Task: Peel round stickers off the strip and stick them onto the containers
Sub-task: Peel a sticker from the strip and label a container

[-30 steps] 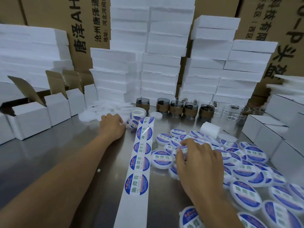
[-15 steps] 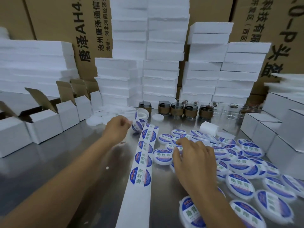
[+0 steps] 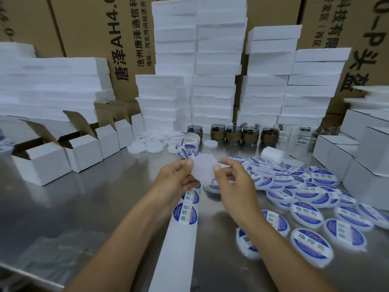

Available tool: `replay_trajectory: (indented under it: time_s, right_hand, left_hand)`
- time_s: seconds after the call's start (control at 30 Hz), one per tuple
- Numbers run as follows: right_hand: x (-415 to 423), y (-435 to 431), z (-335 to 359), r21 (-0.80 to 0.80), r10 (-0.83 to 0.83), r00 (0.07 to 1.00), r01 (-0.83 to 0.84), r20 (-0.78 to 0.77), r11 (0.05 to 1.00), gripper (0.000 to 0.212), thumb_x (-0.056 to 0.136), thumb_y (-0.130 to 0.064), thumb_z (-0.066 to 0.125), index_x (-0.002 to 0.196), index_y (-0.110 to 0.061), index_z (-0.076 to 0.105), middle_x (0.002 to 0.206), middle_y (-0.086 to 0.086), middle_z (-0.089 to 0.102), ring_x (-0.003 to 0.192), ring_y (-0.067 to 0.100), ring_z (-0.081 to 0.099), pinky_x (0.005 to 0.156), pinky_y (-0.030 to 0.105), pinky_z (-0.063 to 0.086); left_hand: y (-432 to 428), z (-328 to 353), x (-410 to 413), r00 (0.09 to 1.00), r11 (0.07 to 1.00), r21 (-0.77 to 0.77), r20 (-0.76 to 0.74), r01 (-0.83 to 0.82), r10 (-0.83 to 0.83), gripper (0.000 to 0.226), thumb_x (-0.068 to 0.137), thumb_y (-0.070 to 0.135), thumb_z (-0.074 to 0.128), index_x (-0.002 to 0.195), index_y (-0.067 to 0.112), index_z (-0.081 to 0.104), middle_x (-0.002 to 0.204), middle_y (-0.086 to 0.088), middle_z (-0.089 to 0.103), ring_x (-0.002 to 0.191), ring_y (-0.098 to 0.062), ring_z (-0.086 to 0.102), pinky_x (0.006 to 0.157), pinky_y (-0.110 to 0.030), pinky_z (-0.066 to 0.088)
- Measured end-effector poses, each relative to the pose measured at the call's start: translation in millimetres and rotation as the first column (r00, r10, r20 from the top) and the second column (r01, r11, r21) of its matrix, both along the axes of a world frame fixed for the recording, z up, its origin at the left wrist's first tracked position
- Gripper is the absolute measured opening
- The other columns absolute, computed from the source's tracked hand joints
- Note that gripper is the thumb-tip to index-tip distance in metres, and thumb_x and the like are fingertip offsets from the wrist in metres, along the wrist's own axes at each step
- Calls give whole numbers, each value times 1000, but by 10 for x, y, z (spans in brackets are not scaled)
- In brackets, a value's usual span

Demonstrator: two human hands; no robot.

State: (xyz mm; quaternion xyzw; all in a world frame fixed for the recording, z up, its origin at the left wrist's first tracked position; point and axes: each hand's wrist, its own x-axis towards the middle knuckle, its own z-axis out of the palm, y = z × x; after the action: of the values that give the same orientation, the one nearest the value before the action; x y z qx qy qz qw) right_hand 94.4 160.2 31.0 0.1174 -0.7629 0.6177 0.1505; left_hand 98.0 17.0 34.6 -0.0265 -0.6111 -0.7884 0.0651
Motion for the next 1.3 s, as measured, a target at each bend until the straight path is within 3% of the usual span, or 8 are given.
replay_trajectory:
  time_s: [0.2,0.43,0.53,0.63,0.77,0.9,1.1,1.3]
  right_hand:
    - [5,-7,56,-145,164,977,-144,137,979,9,89,-16,60,85,-25,58,75,0,66,60,5,62,63,20,52]
    - [57,-64,5,-163,226,965,-203,136,965,8,86,-23,64,87,-16,61,55,-7,61,53,1,58,67,29,51]
    - [82,-67,-39,117,111,992,-118,65,986,11,88,-33,59,84,-23,56,62,-6,63,58,3,56,63,26,46]
    - [140,-97,-126,552,161,986,-116,-35,825,27,86,-44,55,108,-29,52,97,-14,58,94,4,50,77,26,41]
    - [159,-129,-153,706,254,966,-153,-40,692,62,80,-60,53,134,-34,36,133,-13,45,124,9,33,98,30,27]
    - [148,-116,-172,806,241,971,-138,-5,575,71,77,-67,51,135,-32,34,132,-7,48,123,14,38,101,35,26]
    - [145,-130,-150,797,213,977,-113,-20,593,61,80,-62,54,131,-32,40,129,-6,53,118,15,44,102,38,29]
    - [109,-87,-108,676,139,986,-41,-92,736,47,82,-55,58,123,-34,48,117,-9,61,109,14,50,96,32,31]
  left_hand:
    - [28,25,-2,998,995,70,19,66,-67,40,83,36,54,106,5,63,101,-14,71,91,-25,66,92,-43,48]
    - [53,-23,-47,996,996,65,-57,66,-62,16,72,27,64,78,17,75,73,-1,69,71,-15,65,65,-26,55]
    - [-15,-14,-91,998,984,176,-46,-30,38,14,84,20,59,85,13,72,72,-2,69,66,-13,66,58,-26,55]
    - [-97,-15,-132,990,949,290,-21,-127,138,13,91,15,55,92,9,67,77,-4,73,71,-15,70,60,-27,57]
    - [-117,-14,-148,985,936,319,-22,-153,169,11,92,14,54,92,8,64,73,-2,73,69,-13,69,60,-26,57]
    - [-110,-9,-152,991,937,333,-45,-102,124,13,94,11,50,99,5,60,86,-8,75,81,-19,72,73,-28,59]
    - [-94,10,-120,994,946,314,-56,-76,98,14,95,12,48,100,6,60,91,-9,74,86,-22,72,78,-29,58]
    - [-104,51,-109,986,936,320,-33,-143,162,11,96,12,48,95,10,59,78,-2,75,74,-19,72,68,-28,59]
